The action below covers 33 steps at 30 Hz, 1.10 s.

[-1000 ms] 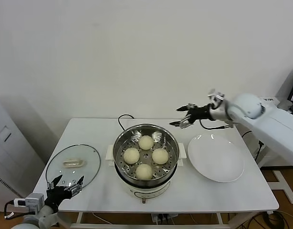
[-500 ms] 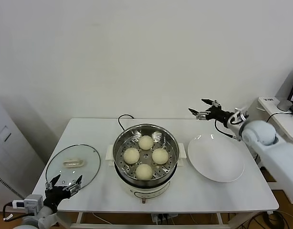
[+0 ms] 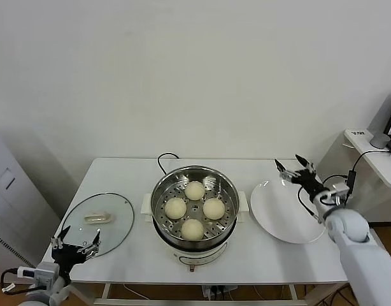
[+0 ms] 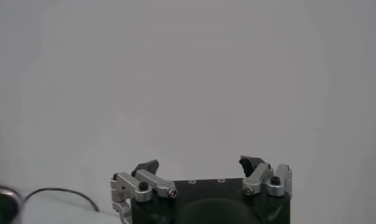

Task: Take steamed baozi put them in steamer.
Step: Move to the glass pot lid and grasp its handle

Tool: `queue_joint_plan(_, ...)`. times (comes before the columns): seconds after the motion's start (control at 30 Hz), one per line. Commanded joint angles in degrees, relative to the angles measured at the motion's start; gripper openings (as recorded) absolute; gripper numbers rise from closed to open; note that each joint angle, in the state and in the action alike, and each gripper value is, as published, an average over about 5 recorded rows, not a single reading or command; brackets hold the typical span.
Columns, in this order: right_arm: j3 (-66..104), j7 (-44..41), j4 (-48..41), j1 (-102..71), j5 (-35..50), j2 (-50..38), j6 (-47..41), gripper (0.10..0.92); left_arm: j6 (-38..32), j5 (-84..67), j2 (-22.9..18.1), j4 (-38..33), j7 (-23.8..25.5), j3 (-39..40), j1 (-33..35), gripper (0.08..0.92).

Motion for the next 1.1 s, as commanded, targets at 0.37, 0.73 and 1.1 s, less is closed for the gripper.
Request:
queue_joint_plan(0.37,11.2,-1.7,-2.5,-8.3,-5.5,10.0,2.6,0.823,-39.3,75.2,-4.9,32.2,-7.0,-1.9,-12.8,0.823)
queue_joint_plan(0.73,11.0,-2.2,-3.1,-8.2,-7.0,11.8,2.5,0.823,-41.2,90.1,-6.5,39.7,-12.9,-2.8,-20.2,0.823)
queue_joint_plan(1.1,11.0,-3.5,-3.9,-8.3,-7.7,12.3,2.6,0.823,-38.4,91.8,-7.0,42.7,-12.9,-2.1,-25.1,0.823)
